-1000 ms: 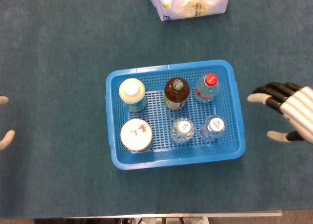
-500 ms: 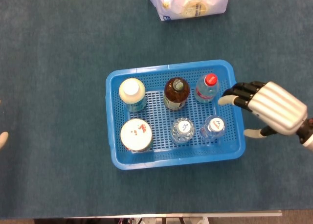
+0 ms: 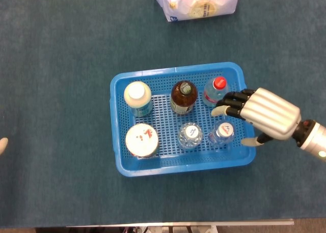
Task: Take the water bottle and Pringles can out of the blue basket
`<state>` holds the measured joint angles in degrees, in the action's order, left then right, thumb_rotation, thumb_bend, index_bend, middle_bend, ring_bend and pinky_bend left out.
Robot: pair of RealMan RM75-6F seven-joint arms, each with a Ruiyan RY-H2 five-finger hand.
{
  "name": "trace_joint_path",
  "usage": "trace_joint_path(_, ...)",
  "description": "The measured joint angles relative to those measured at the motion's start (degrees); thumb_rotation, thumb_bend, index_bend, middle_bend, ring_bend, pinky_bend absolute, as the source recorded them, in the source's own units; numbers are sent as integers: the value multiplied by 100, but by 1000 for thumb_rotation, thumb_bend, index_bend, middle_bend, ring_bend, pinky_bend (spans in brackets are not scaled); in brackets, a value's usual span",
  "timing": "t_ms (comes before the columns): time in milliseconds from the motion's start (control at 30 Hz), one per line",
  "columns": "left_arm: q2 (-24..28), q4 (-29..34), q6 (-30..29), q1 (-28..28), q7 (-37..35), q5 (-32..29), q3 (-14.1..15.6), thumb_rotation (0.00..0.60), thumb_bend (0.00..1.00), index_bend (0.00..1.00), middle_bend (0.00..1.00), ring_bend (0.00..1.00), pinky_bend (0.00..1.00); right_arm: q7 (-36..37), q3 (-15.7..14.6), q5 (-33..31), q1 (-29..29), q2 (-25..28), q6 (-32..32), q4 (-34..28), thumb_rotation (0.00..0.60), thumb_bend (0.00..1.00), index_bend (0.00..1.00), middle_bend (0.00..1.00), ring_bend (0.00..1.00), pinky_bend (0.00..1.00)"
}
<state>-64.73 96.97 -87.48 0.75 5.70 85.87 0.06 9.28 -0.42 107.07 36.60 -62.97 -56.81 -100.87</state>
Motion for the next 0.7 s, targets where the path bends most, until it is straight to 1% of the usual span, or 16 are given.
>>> trace_joint_path(267, -9, -21, -3, -15, -38, 8, 1, 600, 184, 284, 259, 182, 348, 27, -25, -46, 276, -126, 200, 47, 600, 0, 267, 310, 239, 421)
trace_joint_path(500, -16, -60, -15, -44, -93, -8, 4, 600, 184, 284, 259, 182, 353, 75, -104, -109, 464, -262, 363, 118, 600, 0, 267, 319, 246, 459)
trace_joint_path(700, -9, -69, -17, -70, -129, -24, 10, 600, 184, 286, 259, 182, 356, 97, -197, -195, 509, -324, 390, 161, 600, 0, 272, 369, 298, 493)
